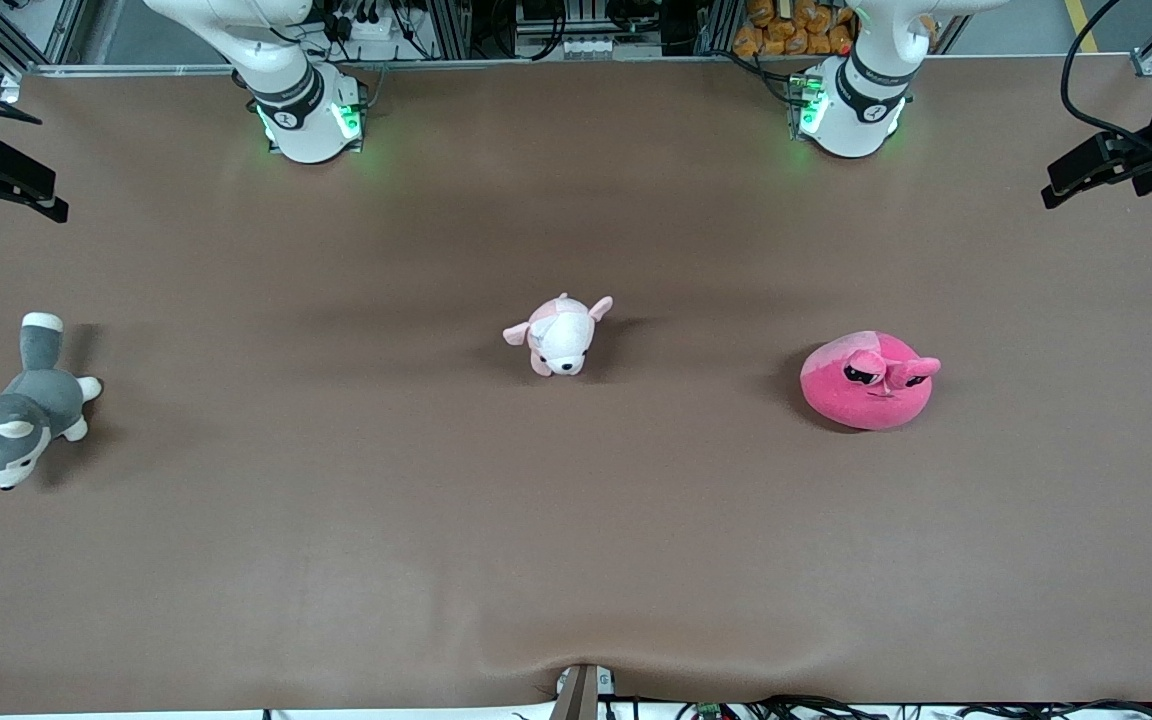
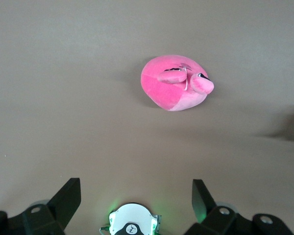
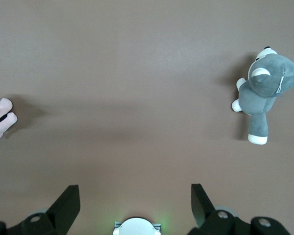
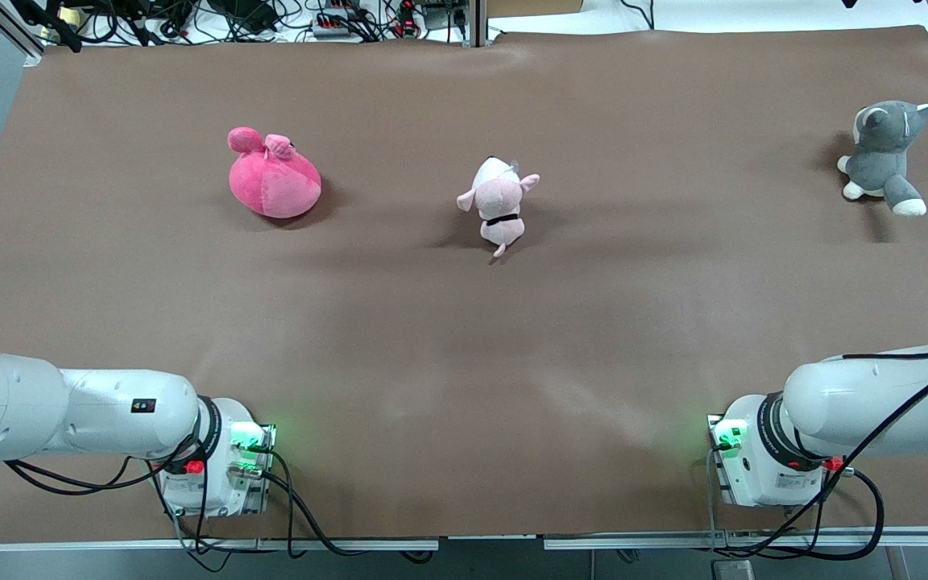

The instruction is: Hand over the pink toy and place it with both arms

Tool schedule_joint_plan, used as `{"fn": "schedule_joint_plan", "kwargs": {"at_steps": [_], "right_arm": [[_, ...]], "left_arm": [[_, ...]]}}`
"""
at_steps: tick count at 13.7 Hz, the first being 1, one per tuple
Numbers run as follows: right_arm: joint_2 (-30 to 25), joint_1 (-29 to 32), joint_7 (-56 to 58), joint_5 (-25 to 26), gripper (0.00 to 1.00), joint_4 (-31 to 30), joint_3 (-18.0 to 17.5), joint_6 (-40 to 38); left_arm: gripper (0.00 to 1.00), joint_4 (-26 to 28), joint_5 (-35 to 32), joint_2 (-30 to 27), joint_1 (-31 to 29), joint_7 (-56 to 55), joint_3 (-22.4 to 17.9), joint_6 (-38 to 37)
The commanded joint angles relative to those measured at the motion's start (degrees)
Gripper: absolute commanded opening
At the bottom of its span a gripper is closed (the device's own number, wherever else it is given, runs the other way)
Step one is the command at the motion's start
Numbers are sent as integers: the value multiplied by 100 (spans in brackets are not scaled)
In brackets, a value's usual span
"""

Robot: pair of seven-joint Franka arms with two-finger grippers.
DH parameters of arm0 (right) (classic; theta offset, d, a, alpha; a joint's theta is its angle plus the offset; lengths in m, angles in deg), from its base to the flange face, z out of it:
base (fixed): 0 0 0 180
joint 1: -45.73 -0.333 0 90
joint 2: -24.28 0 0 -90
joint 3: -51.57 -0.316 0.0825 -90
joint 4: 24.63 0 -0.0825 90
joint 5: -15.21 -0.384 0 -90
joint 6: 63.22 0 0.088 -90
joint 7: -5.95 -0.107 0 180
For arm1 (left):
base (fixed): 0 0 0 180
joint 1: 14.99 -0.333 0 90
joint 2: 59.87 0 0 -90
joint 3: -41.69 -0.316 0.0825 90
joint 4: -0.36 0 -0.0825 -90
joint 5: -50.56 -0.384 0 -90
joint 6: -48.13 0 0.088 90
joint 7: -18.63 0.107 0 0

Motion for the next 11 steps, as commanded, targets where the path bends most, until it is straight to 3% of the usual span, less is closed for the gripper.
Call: {"fn": "schedule_joint_plan", "kwargs": {"at_steps": [1, 3, 4, 6, 7, 11], "right_arm": [[122, 8, 56, 14, 100, 274, 9, -123], [140, 8, 56, 31, 100, 216, -9, -213], [245, -10, 48, 49, 100, 476, 0, -273], [211, -27, 30, 49, 100, 225, -17, -204], [245, -62, 21, 75, 100, 459, -26, -282], [229, -80, 4, 41, 100, 348, -17, -283]], "left_arm": [[100, -76, -98, 94, -69, -48, 17, -48], [100, -76, -98, 155, -60, -101, 17, -13], [100, -84, -107, 190, -60, -101, 17, 5], [100, -102, -229, 296, -60, -110, 26, 14], [100, -93, -230, 305, -51, -136, 26, 57], [100, -76, -204, 392, -51, -767, 52, 128]]}}
